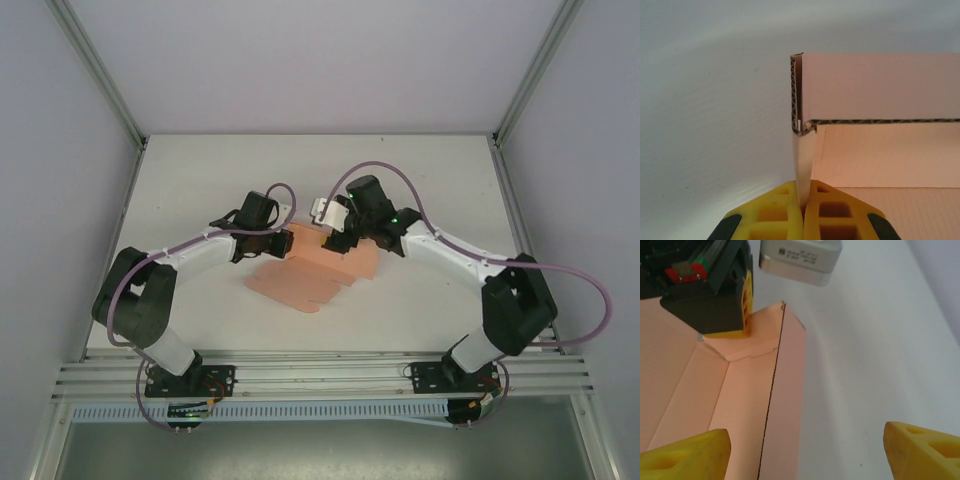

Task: Assemble paper box

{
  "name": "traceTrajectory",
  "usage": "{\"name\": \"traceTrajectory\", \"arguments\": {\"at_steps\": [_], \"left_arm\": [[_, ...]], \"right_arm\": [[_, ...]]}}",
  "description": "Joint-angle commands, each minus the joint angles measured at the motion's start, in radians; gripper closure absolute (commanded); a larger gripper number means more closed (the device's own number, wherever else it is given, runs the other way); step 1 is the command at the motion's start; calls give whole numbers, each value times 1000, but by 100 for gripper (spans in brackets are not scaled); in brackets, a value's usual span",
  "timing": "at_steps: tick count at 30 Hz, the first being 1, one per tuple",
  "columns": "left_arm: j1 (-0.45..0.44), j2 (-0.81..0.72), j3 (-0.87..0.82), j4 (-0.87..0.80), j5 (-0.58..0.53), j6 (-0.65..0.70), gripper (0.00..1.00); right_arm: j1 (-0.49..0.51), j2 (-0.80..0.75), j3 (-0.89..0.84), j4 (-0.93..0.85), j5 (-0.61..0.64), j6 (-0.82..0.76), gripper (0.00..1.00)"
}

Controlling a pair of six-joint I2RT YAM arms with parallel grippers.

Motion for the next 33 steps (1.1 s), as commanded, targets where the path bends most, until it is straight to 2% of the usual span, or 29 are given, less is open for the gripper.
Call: {"name": "traceTrajectory", "arguments": {"at_steps": [1,4,7,10,14,23,25,27,33], "left_arm": [[-4,5,31,-23,-3,-19,100],[-5,14,29,-14,6,-37,100],[-4,36,42,-25,-5,-52,100],[-4,51,47,-21,6,-63,100],[-4,60,45,-12,26,-72,100],[-4,68,42,-7,18,-92,100],[-4,74,35,12,17,-96,98],[-3,83,23,36,8,-97,82],[34,116,-31,153,84,-95,74]], "right_arm": [[5,48,55,-63,7,-42,33],[15,65,38,-28,39,-44,54],[30,79,19,-11,68,-55,57],[45,99,3,12,112,-64,65],[59,131,-22,67,191,-83,66],[99,153,-75,190,335,-163,98],[109,151,-94,219,349,-182,100],[114,144,-110,243,350,-186,100],[114,122,-151,257,315,-184,100]]}}
